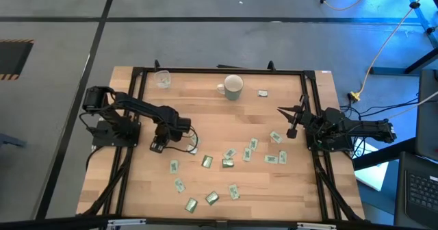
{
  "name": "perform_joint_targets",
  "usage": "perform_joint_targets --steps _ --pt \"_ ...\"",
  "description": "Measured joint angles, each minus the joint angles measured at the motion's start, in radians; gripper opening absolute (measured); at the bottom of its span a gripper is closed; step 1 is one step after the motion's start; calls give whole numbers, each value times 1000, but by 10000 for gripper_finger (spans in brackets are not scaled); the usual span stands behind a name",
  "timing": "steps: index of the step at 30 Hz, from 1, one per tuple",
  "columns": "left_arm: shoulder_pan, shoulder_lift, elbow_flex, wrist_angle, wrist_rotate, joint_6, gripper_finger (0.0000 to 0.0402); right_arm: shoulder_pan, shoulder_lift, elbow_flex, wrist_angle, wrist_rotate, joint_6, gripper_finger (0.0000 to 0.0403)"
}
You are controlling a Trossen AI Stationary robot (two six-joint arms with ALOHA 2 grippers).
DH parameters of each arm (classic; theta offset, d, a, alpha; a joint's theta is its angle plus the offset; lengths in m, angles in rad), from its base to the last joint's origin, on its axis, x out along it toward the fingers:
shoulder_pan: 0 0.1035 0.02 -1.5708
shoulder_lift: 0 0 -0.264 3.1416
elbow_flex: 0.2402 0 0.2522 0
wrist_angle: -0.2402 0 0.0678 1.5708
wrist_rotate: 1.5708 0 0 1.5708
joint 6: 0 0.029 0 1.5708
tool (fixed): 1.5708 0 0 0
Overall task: Pick and place Stevia / Truvia into bins
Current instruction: Put the truvia packet into the transparent bin
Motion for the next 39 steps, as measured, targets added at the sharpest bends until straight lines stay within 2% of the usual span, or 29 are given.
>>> perform_joint_targets --steps 10,18,29,39 --pt "-16 2 1 -14 14 45 95 0 0 0 0 0 0 35" --pt "-76 71 10 0 -15 38 87 0 0 0 0 0 0 35" --pt "-83 83 10 15 -30 -34 30 0 0 0 0 0 0 35" --pt "-77 91 37 -5 -50 -60 3 0 0 0 0 0 0 35"
